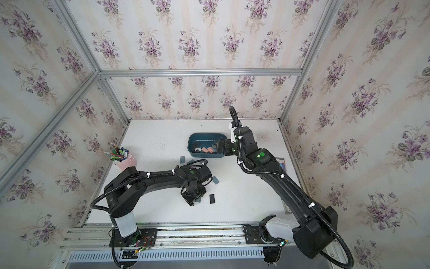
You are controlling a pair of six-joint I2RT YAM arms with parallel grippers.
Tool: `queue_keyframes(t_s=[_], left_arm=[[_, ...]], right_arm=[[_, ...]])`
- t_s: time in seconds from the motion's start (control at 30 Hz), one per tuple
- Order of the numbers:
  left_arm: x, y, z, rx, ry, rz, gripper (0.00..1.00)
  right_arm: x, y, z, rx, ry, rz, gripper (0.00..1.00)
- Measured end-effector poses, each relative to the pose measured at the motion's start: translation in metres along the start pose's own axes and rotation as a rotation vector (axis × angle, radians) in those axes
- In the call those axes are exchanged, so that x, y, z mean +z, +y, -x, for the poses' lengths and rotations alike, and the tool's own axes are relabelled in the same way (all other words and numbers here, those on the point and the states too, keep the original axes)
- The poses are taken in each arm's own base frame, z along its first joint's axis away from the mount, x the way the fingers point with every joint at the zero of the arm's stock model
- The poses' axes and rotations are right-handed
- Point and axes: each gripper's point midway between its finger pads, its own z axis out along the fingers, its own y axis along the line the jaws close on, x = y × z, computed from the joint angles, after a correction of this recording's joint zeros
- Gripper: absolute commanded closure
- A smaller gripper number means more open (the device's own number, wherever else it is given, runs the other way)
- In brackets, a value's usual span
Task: Put the eraser in the storage box
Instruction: Pick up the eraser from the center of the board.
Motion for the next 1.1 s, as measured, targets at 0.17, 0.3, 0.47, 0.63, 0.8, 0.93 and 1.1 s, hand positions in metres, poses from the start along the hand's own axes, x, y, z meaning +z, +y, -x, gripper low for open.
queue_keyframes(t_s=[0.17, 0.3, 0.47, 0.63, 0.8, 0.93, 1.1], left_arm=[[-0.002, 0.0, 0.003, -0.007, 0.005, -0.01, 0.67], [-0.003, 0.002, 0.005, -0.005, 0.003, -0.012, 0.69], [-0.004, 0.003, 0.006, 0.015, -0.001, -0.007, 0.8], [-0.008, 0.002, 0.009, 0.053, -0.02, 0.01, 0.97], [-0.022, -0.008, 0.025, 0.111, -0.105, 0.011, 1.0], [-0.027, -0.008, 0.032, 0.15, -0.142, 0.025, 1.0], [-0.038, -0.015, 0.041, 0.202, -0.17, 0.02, 1.0]], right_arm=[[0.001, 0.002, 0.002, 0.0, -0.006, 0.009, 0.0], [0.001, 0.004, 0.002, 0.0, -0.008, 0.023, 0.0], [0.001, 0.006, 0.003, 0.003, -0.01, 0.03, 0.0], [0.002, 0.005, 0.002, 0.004, -0.01, 0.03, 0.0], [0.001, 0.006, 0.002, 0.007, -0.01, 0.034, 0.0], [0.0, 0.006, 0.003, 0.007, -0.013, 0.035, 0.0], [-0.003, 0.007, 0.005, 0.006, -0.022, 0.038, 0.0]])
